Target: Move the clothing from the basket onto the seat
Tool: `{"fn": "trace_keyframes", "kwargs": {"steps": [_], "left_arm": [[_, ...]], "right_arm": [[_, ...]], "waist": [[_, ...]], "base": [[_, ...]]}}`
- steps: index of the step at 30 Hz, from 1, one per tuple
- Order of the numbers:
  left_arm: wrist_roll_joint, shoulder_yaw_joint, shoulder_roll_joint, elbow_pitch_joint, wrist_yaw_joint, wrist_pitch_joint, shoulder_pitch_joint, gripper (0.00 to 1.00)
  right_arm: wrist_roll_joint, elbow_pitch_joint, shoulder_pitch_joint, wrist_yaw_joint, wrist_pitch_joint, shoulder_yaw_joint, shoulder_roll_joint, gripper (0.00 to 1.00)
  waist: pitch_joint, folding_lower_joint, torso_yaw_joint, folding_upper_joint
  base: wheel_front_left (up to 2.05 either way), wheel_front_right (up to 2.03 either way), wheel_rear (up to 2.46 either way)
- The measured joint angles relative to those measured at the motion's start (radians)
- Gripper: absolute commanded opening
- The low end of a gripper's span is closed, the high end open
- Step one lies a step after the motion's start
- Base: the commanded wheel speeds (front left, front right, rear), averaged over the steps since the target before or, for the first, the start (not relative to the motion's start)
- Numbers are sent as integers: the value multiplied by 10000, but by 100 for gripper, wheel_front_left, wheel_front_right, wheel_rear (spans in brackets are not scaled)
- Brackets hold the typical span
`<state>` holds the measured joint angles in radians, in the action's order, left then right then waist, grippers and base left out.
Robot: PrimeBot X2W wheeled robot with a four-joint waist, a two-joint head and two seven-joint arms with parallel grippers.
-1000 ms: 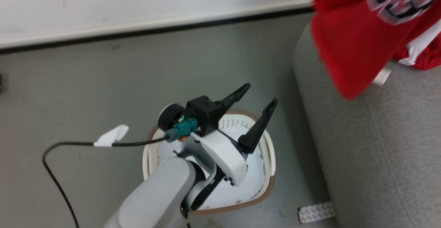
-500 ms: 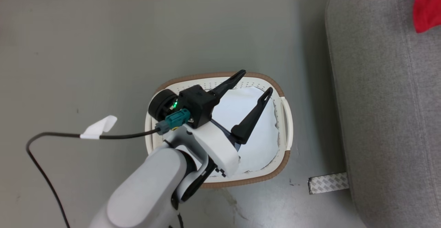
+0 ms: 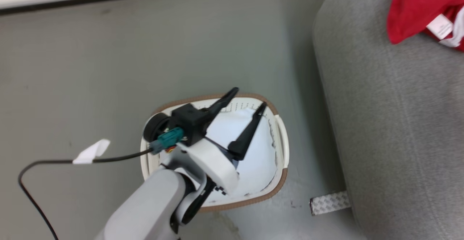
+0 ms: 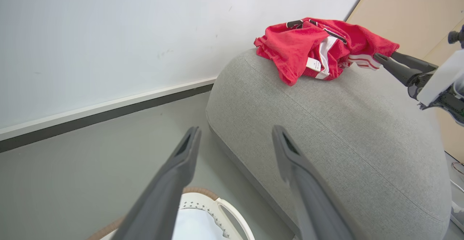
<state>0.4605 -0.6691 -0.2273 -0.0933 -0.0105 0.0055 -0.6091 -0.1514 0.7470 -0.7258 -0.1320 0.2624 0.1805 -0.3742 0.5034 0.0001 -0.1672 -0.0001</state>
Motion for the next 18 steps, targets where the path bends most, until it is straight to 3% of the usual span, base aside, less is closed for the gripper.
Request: {"fn": "trace_keyframes", "kwargs": {"steps": [7,12,18], "left_arm": [[153,349,-148,-351,-336,-882,826,100],[253,600,-188,-819,-709,-1676,1542,100],[364,1058,-151,-1152,-1151,-2454,2503,100]], "right_arm": [[1181,-2629,1801,2,0,426,1104,100],[1616,-4144,2930,2,0,27,1967,100],[1714,-5411,4109,2,2,-397,2495,100]], "waist": [[-978,-2,-144,1],[-1846,-2,-119,1],[-2931,-3,109,1]], "base": [[0,0,0],[0,0,0],[0,0,0]]}}
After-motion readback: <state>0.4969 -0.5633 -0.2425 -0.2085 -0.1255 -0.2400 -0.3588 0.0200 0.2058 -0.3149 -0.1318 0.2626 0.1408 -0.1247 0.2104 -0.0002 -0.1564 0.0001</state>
